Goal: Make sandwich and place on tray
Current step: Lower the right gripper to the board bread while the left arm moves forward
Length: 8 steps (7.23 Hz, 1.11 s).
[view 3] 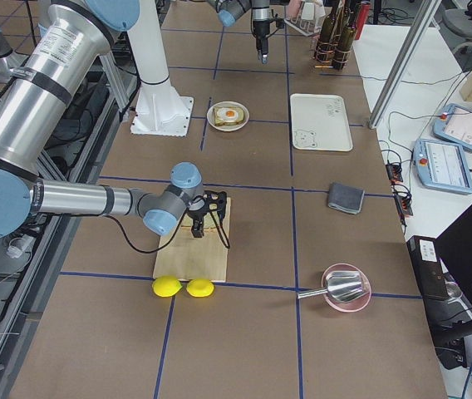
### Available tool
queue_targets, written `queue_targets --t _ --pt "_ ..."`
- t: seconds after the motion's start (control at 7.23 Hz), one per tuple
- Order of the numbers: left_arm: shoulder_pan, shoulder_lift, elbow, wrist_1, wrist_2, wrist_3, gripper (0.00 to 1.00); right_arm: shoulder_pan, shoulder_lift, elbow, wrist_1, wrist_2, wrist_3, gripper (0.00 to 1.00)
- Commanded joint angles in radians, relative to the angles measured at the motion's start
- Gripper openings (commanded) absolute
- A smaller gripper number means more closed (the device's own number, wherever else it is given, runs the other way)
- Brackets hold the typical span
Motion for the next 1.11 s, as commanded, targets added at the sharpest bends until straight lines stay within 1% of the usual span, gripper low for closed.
queue_targets --t 0.0,0.55,0.69,0.83,0.97 --pt "0.0 -0.001 0.003 0.0 0.004 0.0 1.0 -0.032 -0.001 -0.004 0.002 0.001 0.003 0.63" --pt "0.0 -0.001 0.006 0.0 0.006 0.002 1.0 -0.042 -0.012 -0.017 0.002 0.006 0.001 0.62" --pt "0.0 -0.001 0.006 0.0 0.004 0.003 1.0 -0.042 -0.01 -0.02 0.002 0.006 0.001 0.59" --pt "0.0 -0.001 0.006 0.0 0.004 0.002 1.0 -0.043 -0.01 -0.023 0.002 0.008 0.001 0.46" --pt "0.0 -0.001 0.005 0.0 0.004 0.003 1.0 -0.045 -0.009 -0.024 0.002 0.008 0.001 0.09"
